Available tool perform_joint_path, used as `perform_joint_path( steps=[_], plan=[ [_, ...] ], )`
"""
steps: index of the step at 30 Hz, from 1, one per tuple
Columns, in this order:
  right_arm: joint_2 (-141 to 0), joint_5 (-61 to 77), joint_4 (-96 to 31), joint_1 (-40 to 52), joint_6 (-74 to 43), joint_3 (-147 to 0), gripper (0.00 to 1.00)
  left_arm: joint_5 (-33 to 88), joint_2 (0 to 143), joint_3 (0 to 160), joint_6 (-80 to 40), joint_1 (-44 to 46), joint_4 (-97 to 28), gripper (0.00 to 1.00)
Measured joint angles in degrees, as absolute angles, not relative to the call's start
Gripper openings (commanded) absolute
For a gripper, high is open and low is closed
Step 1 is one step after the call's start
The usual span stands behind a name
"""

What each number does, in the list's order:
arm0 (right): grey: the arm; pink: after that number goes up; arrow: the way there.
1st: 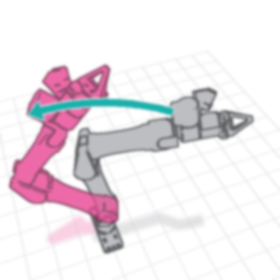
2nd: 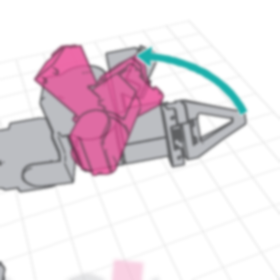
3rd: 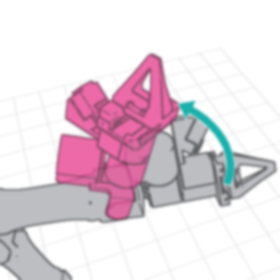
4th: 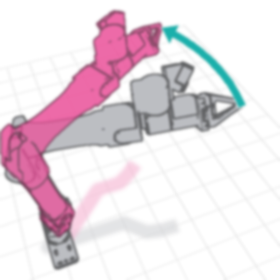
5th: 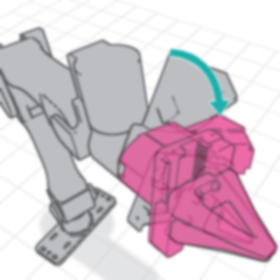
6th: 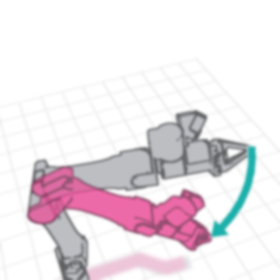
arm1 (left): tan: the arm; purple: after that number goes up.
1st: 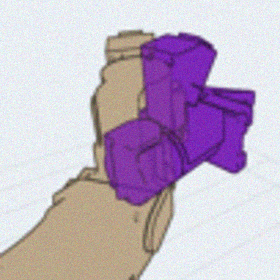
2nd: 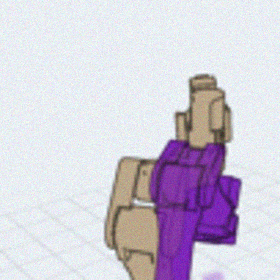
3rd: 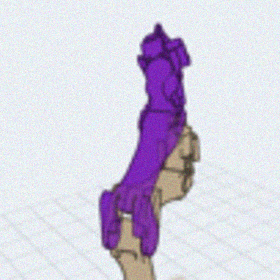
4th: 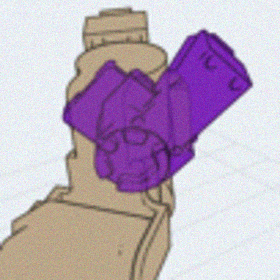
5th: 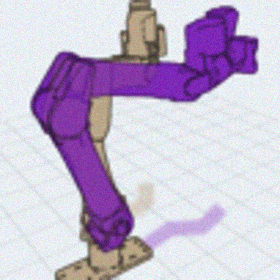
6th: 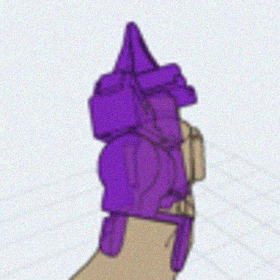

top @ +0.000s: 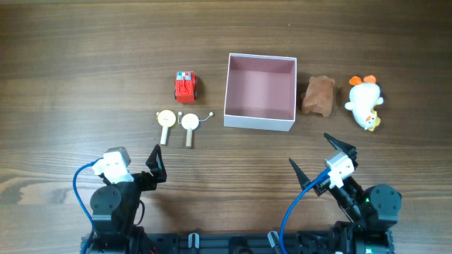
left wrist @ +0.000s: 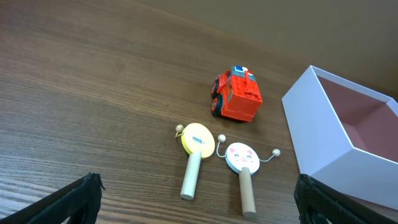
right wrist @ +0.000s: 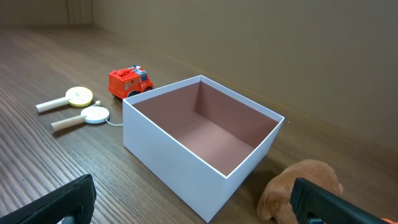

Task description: Pack container

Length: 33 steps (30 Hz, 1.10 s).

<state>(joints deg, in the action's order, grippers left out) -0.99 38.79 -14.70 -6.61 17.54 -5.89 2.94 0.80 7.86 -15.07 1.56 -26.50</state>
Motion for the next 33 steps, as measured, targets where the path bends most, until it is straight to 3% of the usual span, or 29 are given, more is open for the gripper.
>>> perform_joint_path(
  steps=[9, 18, 23, 28, 33],
  plan=[
    [-1.0, 39.2, -14.7, -6.6, 16.6, -5.9, 1.0, 2.9, 0.8, 7.9, -15.1, 1.6, -26.5, 1.0],
    [-1.0, 43.5, -14.5, -6.6, -10.1, -5.9, 1.0, 7.5, 0.8, 7.9, -15.3, 1.6, -26.6, 1.0],
    [-1.8, 42.8, -14.3, -6.6, -16.8, -7.0, 1.0, 9.0, 3.8, 11.4, -16.4, 1.6, -30.2, 1.0],
    [-15.3, 39.5, -20.6, -6.5, -16.7, -18.7, 1.0, 7.4, 18.7, 24.8, -16.6, 1.6, -33.3, 1.0],
    [-42.1, 32.6, -39.0, -6.3, -10.8, -41.0, 1.0, 6.9, 40.5, 42.2, -16.6, 1.6, -38.7, 1.0]
  ],
)
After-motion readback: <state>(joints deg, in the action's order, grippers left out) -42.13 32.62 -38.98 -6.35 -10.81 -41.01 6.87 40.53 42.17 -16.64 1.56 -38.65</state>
